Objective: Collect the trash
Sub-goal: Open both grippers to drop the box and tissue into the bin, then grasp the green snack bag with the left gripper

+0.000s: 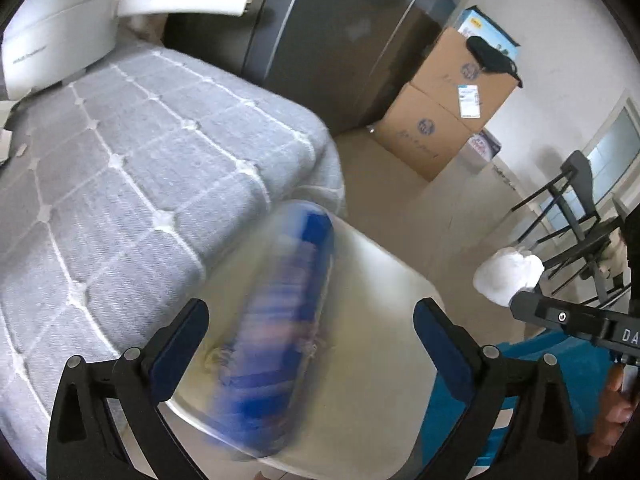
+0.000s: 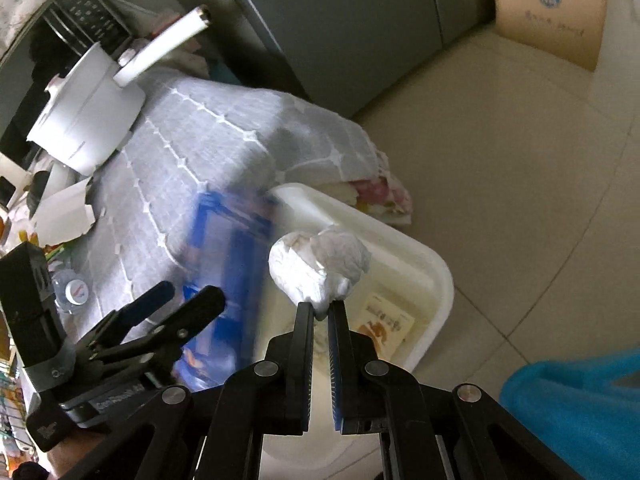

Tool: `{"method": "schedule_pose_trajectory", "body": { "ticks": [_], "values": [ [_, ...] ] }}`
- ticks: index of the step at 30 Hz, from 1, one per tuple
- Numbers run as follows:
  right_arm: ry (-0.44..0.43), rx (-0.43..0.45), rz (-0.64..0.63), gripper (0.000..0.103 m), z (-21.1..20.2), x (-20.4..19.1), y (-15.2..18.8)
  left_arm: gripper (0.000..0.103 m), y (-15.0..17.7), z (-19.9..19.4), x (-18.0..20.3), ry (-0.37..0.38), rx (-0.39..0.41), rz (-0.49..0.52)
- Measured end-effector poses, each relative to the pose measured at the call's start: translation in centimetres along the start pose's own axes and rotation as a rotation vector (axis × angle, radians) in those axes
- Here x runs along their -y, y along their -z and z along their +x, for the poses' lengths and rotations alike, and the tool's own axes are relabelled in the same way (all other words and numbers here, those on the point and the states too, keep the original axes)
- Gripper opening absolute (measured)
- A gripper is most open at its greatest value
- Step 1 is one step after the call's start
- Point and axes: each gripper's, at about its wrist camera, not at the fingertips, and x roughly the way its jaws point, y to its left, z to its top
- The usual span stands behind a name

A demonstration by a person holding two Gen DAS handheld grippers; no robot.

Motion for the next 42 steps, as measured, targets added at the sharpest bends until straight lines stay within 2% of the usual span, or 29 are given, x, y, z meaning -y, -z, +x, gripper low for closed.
{"method": "schedule_pose_trajectory", "body": {
  "ticks": [5, 14, 18, 19, 21, 23, 35, 42],
  "values": [
    [-0.012, -0.031, 0.012, 0.006, 1.0, 0.6, -0.4, 0.103, 0.3, -1.8, -0.3, -0.045, 0.012, 0.018],
    [-0.020, -0.138, 0.036, 0.007, 3.8, 0.5, -0.2, 0.103, 1.1, -5.8, -1.5, -0.058, 0.049, 0.007],
    [-0.048, -0.139, 0.034, 0.014, 3.6, 0.1, -0.3, 0.103, 1.1, -7.2, -2.4, -0.065, 0.067, -0.008],
    [-0.055, -0.133, 0.038, 0.019, 3.4, 0.0, -0.3, 0.103, 1.2, -7.6, -2.6, -0.073, 0.072, -0.010],
    [-0.064, -0.123, 0.045, 0.051, 3.2, -0.2, -0.4, 0.103, 1.2, -8.2, -3.0, -0.083, 0.080, -0.016],
    [-0.054, -0.106, 0.048, 0.058, 2.9, -0.4, -0.5, 0.103, 1.3, -9.0, -3.4, -0.091, 0.090, -0.021],
    [-0.012, -0.068, -0.046, 0.066, 2.5, -3.6, -0.9, 0.103, 1.5, -13.8, -5.5, -0.165, 0.116, -0.037],
    [0.002, -0.022, -0.139, 0.071, 2.4, -7.5, -1.2, 0.103, 1.3, -18.4, -9.5, -0.278, 0.143, -0.107]
  ]
}}
